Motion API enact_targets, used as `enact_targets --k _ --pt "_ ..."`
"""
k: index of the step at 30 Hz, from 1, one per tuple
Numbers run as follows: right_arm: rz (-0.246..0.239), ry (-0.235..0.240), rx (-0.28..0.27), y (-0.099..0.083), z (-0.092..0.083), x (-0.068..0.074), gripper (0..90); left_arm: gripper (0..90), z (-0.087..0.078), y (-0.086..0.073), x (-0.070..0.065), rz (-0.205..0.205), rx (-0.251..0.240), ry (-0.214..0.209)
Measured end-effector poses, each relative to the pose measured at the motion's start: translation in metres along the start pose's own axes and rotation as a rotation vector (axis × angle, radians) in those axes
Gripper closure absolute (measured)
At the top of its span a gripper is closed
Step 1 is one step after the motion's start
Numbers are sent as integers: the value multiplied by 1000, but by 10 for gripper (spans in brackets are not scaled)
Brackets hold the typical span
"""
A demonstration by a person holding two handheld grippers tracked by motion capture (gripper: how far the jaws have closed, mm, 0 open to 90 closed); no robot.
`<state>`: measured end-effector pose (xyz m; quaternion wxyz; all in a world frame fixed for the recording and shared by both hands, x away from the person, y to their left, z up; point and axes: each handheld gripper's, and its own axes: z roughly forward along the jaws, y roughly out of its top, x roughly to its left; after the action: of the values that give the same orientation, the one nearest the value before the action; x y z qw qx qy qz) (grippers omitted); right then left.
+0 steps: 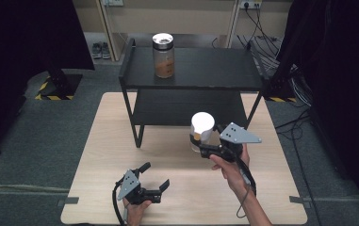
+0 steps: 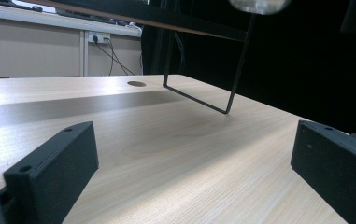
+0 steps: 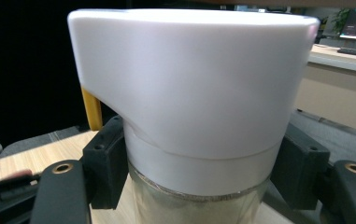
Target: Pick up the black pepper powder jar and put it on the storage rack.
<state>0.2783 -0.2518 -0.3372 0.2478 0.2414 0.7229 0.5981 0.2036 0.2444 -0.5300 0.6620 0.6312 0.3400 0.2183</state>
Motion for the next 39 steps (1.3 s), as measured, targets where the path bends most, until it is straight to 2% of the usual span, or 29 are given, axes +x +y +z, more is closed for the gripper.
enact_targets --k 11,15,22,25,33,39 --pt "-18 16 -4 45 1 -3 307 3 0 -1 0 -6 -4 2" --pt "9 39 -11 57 0 -9 307 3 0 -1 0 -6 -3 2" --pt "15 44 -24 84 -6 -19 307 3 0 0 0 -3 0 0" --pt "6 40 -32 99 -9 -23 307 3 0 0 0 -3 1 -1" --pt "25 39 -47 129 -10 -33 307 2 1 0 0 -3 3 -2" --pt "23 15 -34 148 0 -38 307 3 1 0 0 -3 5 -3"
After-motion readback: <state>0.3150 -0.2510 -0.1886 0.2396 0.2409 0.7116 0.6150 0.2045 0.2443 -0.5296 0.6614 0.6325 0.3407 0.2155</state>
